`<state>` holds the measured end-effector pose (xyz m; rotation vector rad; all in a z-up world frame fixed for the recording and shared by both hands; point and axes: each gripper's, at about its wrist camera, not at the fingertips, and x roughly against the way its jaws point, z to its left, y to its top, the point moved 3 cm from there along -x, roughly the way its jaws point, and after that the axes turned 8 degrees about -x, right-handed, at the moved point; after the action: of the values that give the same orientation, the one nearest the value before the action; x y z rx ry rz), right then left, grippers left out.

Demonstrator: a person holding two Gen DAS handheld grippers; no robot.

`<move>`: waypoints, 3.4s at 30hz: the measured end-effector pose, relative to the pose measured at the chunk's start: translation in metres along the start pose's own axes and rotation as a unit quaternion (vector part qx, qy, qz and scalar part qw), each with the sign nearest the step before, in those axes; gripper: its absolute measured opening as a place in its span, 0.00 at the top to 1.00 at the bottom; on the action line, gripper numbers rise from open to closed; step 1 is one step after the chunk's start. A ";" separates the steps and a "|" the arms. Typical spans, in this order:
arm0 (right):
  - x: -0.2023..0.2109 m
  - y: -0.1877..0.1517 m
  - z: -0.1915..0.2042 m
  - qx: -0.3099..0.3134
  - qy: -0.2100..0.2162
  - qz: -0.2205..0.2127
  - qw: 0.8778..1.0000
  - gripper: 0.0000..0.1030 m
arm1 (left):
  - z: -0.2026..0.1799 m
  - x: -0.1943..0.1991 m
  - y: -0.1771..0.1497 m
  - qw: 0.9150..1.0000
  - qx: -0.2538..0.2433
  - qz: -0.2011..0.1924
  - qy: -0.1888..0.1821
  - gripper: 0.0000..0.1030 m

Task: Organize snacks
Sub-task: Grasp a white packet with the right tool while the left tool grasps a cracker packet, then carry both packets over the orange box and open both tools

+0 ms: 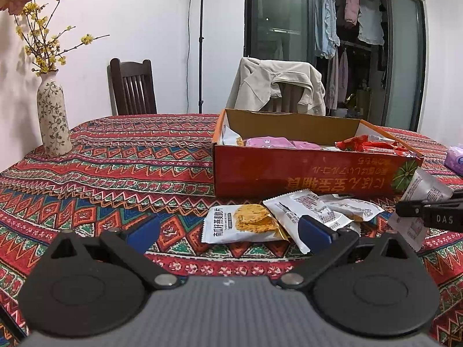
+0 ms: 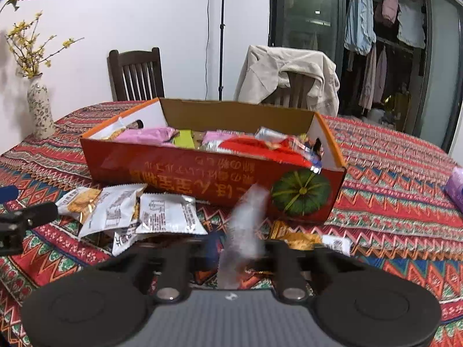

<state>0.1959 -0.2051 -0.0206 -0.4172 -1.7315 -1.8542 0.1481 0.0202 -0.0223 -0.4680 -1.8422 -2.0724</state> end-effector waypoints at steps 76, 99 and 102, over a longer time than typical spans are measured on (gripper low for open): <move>0.023 0.107 0.010 -0.019 0.061 -0.157 0.985 0.88 | -0.033 -0.033 0.134 0.999 -0.001 -0.050 -0.018 0.39; -0.070 0.113 -0.009 -0.046 0.056 -0.117 0.990 0.88 | -0.033 -0.117 0.122 0.999 -0.005 -0.035 -0.011 0.32; -0.068 0.112 -0.010 -0.046 0.049 -0.116 0.991 0.84 | -0.032 -0.114 0.119 0.999 -0.003 -0.044 -0.015 0.19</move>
<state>0.3177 -0.2030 0.0291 -0.1601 -1.6924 -2.0872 0.3028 -0.0217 0.0281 -0.4292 -1.9065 -2.1397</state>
